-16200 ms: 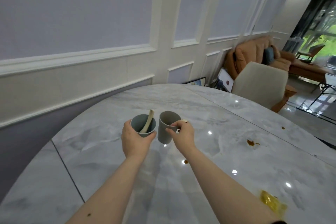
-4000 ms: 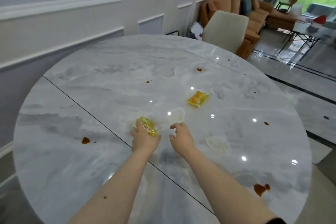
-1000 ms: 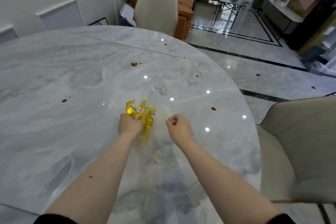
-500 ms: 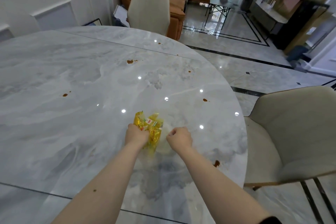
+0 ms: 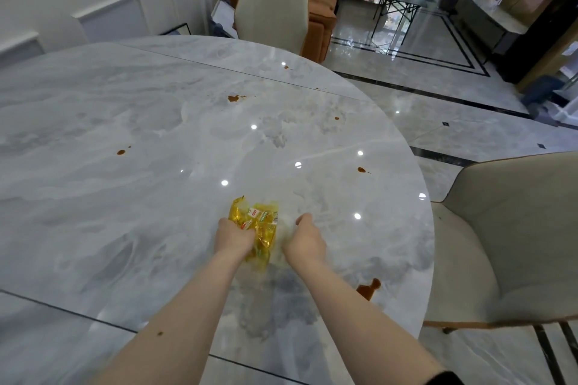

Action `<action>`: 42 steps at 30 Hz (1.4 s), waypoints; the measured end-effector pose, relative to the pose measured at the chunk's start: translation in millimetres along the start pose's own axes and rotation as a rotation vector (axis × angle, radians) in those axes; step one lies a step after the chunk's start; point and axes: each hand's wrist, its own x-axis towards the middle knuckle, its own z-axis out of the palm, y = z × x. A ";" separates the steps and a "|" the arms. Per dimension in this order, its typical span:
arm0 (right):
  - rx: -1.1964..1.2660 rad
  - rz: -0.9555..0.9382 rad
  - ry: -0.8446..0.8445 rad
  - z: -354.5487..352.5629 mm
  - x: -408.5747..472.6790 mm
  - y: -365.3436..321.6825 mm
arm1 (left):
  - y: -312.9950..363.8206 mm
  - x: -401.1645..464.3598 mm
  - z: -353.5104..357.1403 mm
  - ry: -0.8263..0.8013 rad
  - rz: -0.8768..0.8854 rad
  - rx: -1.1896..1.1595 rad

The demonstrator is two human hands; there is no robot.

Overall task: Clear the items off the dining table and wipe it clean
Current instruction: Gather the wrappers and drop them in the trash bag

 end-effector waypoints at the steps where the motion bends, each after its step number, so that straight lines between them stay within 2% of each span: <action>1: 0.012 -0.001 -0.001 -0.4 0.9 -0.4 | 1.1 -0.8 -0.2 0.005 -0.005 -0.006; 10: 0.264 -0.010 -0.054 -8.6 1.5 -1.1 | 4.2 -9.9 -10.4 0.061 -0.029 -0.015; 17: 0.412 -0.027 -0.009 -17.6 -16.3 -3.4 | 2.0 -32.0 -20.3 0.090 0.008 -0.083; 21: 0.536 -0.024 0.071 -29.9 -46.3 11.7 | -5.1 -62.1 -21.1 0.074 0.053 -0.120; 31: 0.735 0.030 0.304 -80.4 -138.7 96.3 | -2.2 -165.5 19.0 -0.133 0.227 -0.082; 37: 0.748 0.162 0.479 -135.6 -183.8 194.5 | 17.3 -243.1 99.9 -0.341 0.345 -0.048; 42: 0.730 0.266 0.575 -155.4 -210.3 277.3 | 6.1 -301.4 175.0 -0.485 0.400 0.025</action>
